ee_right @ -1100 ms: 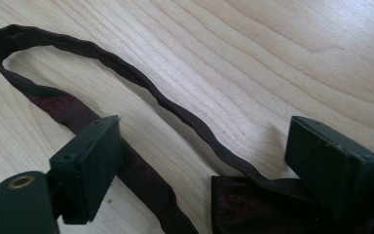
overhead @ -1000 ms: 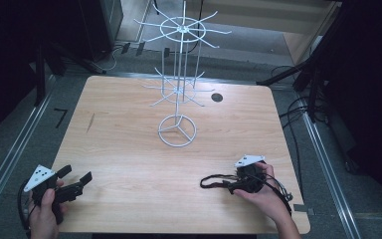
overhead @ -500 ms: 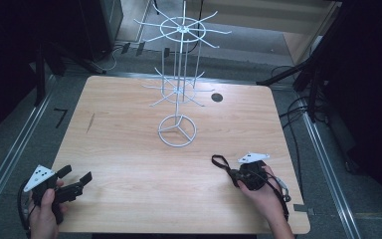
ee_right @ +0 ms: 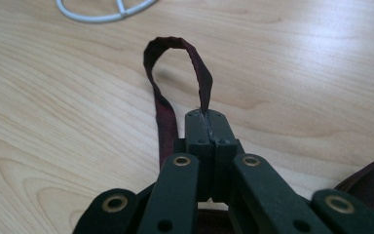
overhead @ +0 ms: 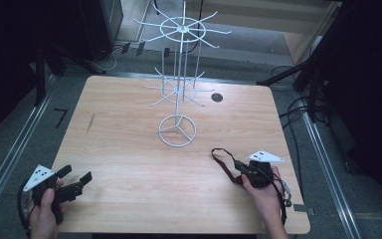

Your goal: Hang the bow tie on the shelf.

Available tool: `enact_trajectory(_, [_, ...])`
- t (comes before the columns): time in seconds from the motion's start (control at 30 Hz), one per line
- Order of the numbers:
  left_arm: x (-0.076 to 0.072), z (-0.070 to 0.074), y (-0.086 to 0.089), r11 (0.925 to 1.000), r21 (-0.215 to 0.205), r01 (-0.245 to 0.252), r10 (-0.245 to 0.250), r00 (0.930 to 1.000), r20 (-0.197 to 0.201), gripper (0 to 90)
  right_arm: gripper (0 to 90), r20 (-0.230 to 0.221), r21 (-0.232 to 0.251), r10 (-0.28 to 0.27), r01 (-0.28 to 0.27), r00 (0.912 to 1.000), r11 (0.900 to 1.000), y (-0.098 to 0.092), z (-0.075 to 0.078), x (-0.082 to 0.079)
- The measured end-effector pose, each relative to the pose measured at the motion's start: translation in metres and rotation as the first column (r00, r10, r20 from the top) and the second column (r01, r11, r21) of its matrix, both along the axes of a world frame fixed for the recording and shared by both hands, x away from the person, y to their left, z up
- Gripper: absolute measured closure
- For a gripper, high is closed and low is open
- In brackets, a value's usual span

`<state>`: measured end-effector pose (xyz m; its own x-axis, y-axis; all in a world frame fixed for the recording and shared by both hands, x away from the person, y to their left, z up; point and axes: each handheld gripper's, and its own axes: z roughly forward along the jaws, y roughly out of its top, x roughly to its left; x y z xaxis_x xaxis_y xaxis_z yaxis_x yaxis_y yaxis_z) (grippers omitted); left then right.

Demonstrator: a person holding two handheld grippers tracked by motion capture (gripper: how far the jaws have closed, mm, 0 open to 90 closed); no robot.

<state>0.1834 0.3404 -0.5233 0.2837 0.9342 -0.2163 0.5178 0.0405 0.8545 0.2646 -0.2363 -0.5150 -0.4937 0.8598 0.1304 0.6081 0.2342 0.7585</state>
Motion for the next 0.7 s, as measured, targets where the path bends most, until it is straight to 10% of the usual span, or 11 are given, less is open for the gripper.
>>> enact_trajectory(0.13, [0.000,0.000,0.000,1.0000,-0.002,-0.001,0.001,1.0000,0.002,14.3,85.7,-0.006,-0.034,0.005,-0.005,1.0000,0.999,0.005,-0.002,0.001])
enact_trajectory(0.27, [0.000,0.000,0.000,1.0000,-0.003,0.002,-0.002,1.0000,0.000,14.3,46.1,-0.092,-0.044,0.054,-0.058,0.9943,0.997,0.013,-0.008,0.005])
enact_trajectory(0.37, [0.000,0.000,0.000,1.0000,-0.003,0.000,0.000,1.0000,0.003,14.3,37.2,-0.131,-0.078,0.054,-0.065,0.9899,0.995,0.018,-0.014,0.006])
enact_trajectory(0.7, [0.000,0.000,0.000,1.0000,-0.001,0.001,-0.001,1.0000,-0.003,14.4,46.0,-0.095,-0.156,0.082,-0.097,0.9921,0.983,0.028,-0.018,0.000])
